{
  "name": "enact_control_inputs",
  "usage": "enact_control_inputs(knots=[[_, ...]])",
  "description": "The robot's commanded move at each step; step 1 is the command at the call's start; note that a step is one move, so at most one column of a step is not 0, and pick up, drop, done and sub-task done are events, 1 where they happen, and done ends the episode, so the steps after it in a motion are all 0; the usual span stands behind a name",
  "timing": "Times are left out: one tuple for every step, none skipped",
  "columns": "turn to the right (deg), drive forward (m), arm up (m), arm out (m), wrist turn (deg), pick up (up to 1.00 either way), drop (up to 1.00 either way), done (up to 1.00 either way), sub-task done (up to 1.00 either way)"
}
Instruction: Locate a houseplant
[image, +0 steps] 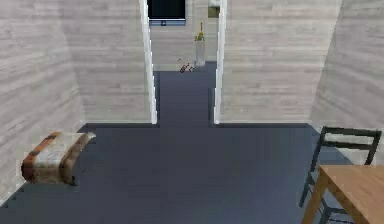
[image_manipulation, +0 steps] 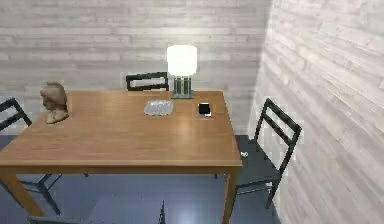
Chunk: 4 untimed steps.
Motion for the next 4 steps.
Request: enact_control_inputs(knots=[[-3.0,0.0,0.0,0.0,0.0,0.0,0.0,0.0,0.0],[0.0,1.0,0.0,0.0,0.0,0.0,0.0,0.0,0.0],[0.0,1.0,0.0,0.0,0.0,0.0,0.0,0.0,0.0],[0.0,0.55,0.0,0.0,0.0,0.0,0.0,0.0,0.0]])
